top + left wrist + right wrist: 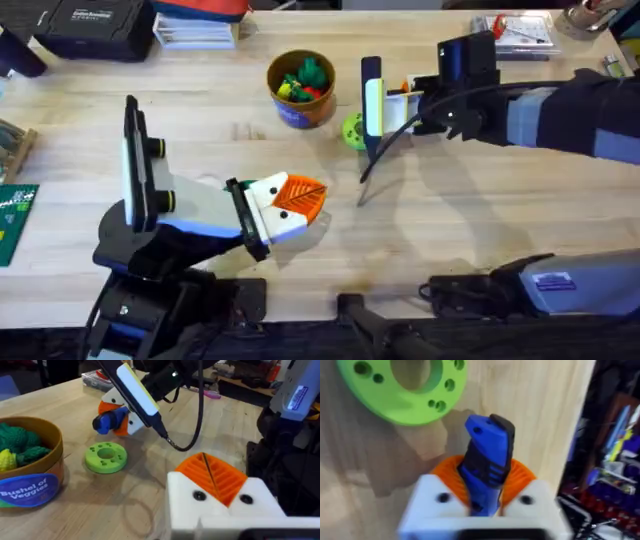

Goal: Pick up the gripper from the table and insert it into the empty holder that is missing its gripper. Then pick up a screw, insert it into the mounting hole, and use the screwdriver to tighten it. Finally, clean up the table by picking up the vegetable and placing it into the bucket.

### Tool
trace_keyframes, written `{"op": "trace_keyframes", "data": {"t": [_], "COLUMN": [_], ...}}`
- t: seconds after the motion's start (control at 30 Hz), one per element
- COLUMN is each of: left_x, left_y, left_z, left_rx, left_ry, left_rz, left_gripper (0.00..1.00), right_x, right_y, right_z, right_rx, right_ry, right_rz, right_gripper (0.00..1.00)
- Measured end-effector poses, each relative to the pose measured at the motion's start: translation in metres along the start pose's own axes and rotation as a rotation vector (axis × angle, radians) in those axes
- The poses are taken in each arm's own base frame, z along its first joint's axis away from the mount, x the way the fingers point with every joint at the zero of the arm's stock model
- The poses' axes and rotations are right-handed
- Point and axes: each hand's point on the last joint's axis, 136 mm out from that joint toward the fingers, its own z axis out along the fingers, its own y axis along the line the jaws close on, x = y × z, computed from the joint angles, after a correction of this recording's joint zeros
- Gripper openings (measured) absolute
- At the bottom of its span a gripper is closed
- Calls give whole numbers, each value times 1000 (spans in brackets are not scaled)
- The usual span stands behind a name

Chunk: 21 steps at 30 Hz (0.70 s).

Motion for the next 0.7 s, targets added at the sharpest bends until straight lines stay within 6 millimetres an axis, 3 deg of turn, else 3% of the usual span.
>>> {"op": "trace_keyframes", "data": {"t": [0.1,0.17,0.4,0.57,0.6,0.7], "left_x": [0,0,0,0,0,0], "left_y": [0,0,0,0,0,0], "left_z": [0,0,0,0,0,0], "left_rx": [0,0,0,0,0,2], "left_ry": [0,0,0,0,0,0], "left_rz": [0,0,0,0,7,7], "left_gripper": [15,15,15,15,98,578], "right_x": [1,1,5,8,9,11], "right_y": [-1,-12,-20,-39,-41,-50], "right_z": [0,-3,-17,-48,-54,-77], "right_rx": [0,29,58,126,138,176], "right_ry": [6,11,20,10,7,-8], "right_rz": [79,152,403,532,548,616], "right_gripper": [742,966,992,994,994,994]}}
